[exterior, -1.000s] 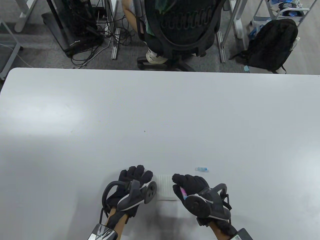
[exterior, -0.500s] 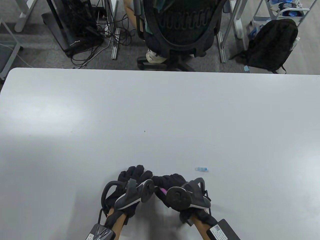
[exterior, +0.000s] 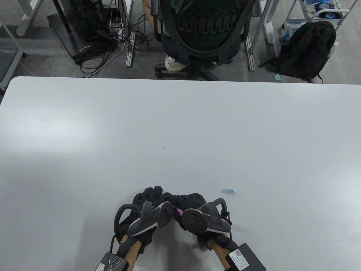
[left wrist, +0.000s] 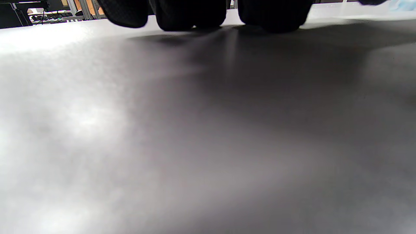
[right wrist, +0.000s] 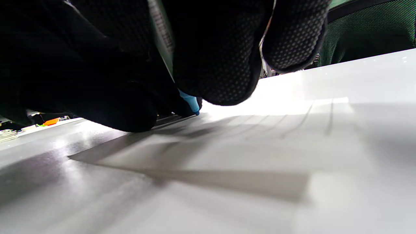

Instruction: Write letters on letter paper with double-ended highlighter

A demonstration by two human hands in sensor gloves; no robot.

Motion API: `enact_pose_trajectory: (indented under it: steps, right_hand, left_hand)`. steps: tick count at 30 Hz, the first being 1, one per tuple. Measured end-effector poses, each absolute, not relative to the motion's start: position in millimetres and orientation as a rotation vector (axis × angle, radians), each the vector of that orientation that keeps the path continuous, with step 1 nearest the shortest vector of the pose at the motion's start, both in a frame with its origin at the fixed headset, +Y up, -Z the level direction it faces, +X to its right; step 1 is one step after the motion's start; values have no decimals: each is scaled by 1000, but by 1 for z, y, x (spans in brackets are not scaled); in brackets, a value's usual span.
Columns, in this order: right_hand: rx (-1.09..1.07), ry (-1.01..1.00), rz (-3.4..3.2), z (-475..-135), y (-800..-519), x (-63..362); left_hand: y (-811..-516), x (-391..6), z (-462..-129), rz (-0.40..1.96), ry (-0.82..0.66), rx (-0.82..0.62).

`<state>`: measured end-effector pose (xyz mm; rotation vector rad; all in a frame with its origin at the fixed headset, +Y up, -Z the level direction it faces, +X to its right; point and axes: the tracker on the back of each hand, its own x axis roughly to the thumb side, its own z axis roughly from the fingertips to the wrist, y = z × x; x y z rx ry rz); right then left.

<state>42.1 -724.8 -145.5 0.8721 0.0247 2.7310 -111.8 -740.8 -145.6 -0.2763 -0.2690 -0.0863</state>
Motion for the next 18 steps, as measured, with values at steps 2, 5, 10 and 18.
enact_pose_trajectory:
  steps: [2, 5, 10, 18]
  right_hand:
    - [876, 31, 2734, -146, -725, 42]
    - [876, 32, 2729, -146, -725, 42]
    - [884, 47, 2709, -147, -725, 43]
    - [977, 205, 2550, -139, -722, 42]
  left_hand:
    - [-741, -112, -146, -85, -269, -277]
    - [-741, -112, -146, -85, -268, -278]
    - [-741, -112, -146, -77, -266, -281]
    - [-742, -113, -146, -67, -263, -287]
